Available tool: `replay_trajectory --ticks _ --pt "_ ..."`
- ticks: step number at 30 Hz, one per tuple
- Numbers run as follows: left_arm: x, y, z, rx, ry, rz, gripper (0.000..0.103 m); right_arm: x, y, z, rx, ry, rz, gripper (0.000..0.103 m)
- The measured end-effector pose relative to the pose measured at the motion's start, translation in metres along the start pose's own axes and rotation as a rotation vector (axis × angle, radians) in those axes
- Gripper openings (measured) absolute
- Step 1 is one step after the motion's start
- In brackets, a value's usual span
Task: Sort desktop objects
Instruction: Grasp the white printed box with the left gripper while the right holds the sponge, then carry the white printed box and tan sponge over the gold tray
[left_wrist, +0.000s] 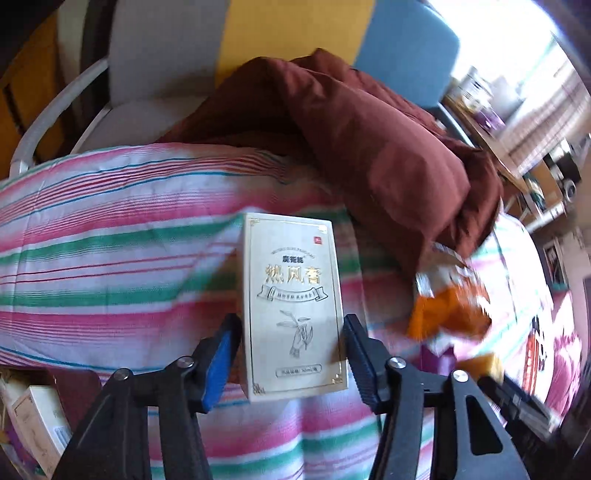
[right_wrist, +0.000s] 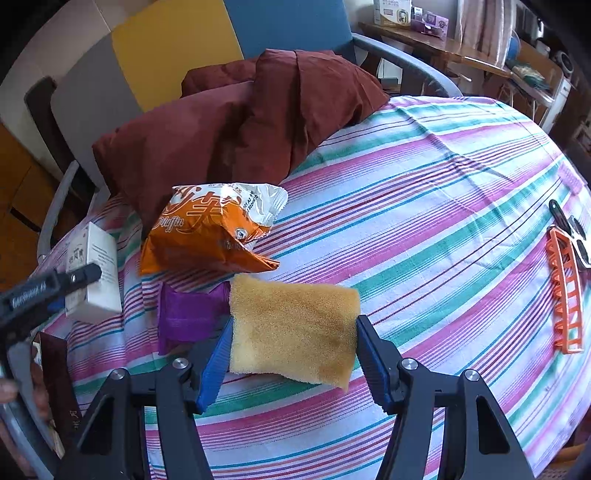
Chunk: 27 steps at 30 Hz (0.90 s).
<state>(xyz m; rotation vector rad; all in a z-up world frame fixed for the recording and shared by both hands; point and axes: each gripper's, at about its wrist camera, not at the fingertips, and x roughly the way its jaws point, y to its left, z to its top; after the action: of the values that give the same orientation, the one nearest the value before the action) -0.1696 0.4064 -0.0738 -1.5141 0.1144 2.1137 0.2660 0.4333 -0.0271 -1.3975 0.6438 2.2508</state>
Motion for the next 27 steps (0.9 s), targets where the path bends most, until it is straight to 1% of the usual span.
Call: replay_trajectory --ticks 3,6,8,11,12,13,14,16,20,22,27 --pt "-0.006 -0.005 -0.017 0.068 -0.019 0.021 0.056 -0.001 -0.004 -0.001 0.013 0.002 0.016 0.062" --pt "-0.013 -0.003 -0.033 0.116 -0.033 0.024 0.056 -0.003 -0.004 -0.002 0.014 -0.001 0.019 0.060" --pt "-0.018 -0.008 -0.042 0.141 -0.044 0.023 0.056 -0.005 -0.005 -0.002 0.016 -0.009 0.014 0.060" --pt "-0.029 -0.013 -0.064 0.171 -0.051 0.015 0.056 -0.011 -0.013 -0.001 0.042 -0.032 0.003 0.059" --pt "-0.033 -0.013 -0.062 0.177 -0.054 0.014 0.056 -0.012 -0.016 -0.001 0.053 -0.037 0.003 0.059" --pt "-0.037 -0.015 -0.068 0.185 -0.060 0.003 0.056 -0.014 -0.019 -0.001 0.070 -0.044 0.001 0.059" --pt "-0.039 -0.017 -0.069 0.189 -0.064 -0.004 0.056 -0.016 -0.022 0.001 0.081 -0.052 0.008 0.059" --pt "-0.049 -0.022 -0.075 0.208 -0.085 -0.011 0.056 -0.022 -0.022 0.000 0.092 -0.078 0.055 0.059" --pt "-0.071 -0.021 -0.090 0.214 -0.123 -0.038 0.056 -0.035 -0.005 0.000 0.033 -0.131 0.077 0.059" --pt "-0.082 -0.020 -0.096 0.218 -0.143 -0.040 0.056 -0.038 0.002 0.000 0.016 -0.148 0.117 0.059" --pt "-0.107 -0.009 -0.108 0.200 -0.183 -0.044 0.056 -0.058 0.029 -0.004 -0.088 -0.230 0.201 0.059"
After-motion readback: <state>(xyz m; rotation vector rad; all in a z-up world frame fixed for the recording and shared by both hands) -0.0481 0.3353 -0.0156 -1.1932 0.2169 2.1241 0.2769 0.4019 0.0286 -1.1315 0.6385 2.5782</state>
